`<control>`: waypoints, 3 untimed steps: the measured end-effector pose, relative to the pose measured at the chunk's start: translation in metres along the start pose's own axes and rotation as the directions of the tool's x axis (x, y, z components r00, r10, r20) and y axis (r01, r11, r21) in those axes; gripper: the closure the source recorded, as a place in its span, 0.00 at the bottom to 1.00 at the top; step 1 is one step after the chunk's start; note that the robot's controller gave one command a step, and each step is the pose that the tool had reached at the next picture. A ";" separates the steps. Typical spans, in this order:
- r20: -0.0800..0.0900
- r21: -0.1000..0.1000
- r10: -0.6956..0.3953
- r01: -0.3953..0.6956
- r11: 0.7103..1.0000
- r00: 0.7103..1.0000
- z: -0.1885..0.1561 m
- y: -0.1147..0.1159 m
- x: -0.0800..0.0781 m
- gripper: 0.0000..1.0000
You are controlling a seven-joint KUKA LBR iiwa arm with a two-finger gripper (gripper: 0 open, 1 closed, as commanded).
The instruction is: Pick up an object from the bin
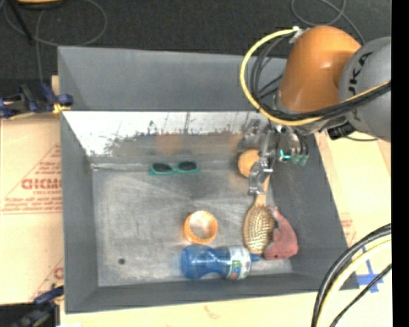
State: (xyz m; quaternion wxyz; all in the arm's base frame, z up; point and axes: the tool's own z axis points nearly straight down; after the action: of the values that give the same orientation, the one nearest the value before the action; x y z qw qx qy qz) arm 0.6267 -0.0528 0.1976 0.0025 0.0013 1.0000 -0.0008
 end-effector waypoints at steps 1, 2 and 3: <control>0.004 -0.003 0.085 -0.085 0.996 0.996 0.045 -0.011 -0.005 0.00; -0.009 -0.003 0.142 -0.142 0.990 0.990 0.049 -0.040 -0.012 0.00; -0.002 0.000 0.428 -0.428 0.904 0.904 0.084 0.005 0.050 1.00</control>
Offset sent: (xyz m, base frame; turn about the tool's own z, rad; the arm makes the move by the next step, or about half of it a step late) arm 0.0181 -0.0535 -0.0311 0.1659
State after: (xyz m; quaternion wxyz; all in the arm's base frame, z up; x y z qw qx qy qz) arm 0.5774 -0.0474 0.1137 0.0014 0.2207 0.9753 -0.0001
